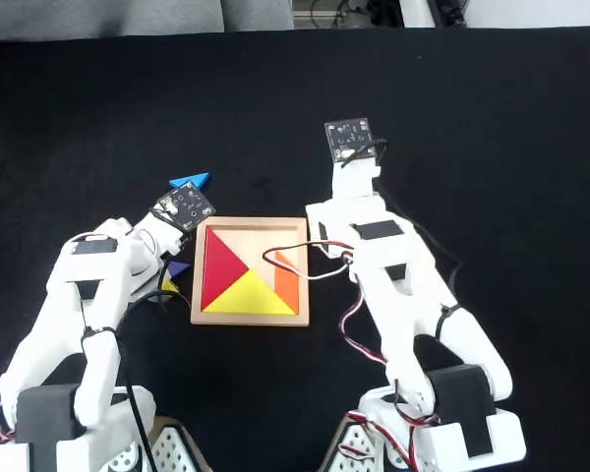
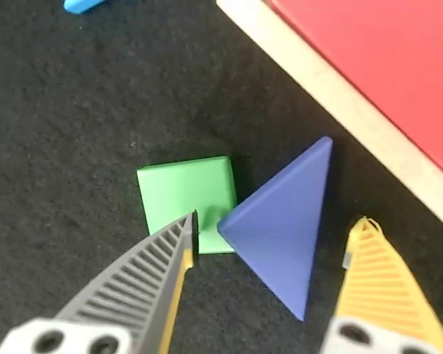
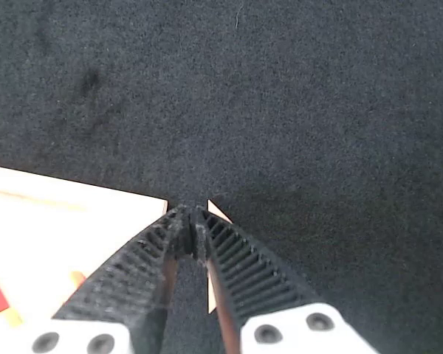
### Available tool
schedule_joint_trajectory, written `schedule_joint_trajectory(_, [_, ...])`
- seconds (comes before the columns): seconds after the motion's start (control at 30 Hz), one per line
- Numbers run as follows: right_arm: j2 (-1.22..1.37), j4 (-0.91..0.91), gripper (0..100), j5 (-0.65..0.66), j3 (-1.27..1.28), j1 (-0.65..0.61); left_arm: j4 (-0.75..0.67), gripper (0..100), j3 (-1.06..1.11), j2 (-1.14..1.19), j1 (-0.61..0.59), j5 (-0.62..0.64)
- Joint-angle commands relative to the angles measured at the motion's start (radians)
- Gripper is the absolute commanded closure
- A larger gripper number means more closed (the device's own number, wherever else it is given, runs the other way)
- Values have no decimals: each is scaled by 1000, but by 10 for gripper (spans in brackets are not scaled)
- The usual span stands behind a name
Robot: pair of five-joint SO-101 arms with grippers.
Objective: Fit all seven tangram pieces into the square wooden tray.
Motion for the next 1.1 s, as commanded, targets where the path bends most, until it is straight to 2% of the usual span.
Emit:
schedule_joint_trajectory(0.0, [2, -12, 987, 12, -54, 9, -5, 671, -8, -21, -2, -11])
schedule_joint_trajectory(0.37, [2, -12, 987, 12, -53, 9, -11, 671, -1, -12, -2, -11])
schedule_joint_trajectory(0.67, [2, -12, 987, 12, -51, 9, -5, 671, -77, 140, -10, -9])
schedule_joint_trajectory(1.07, [4, -12, 987, 12, -53, 9, -5, 692, -79, 144, -4, -9])
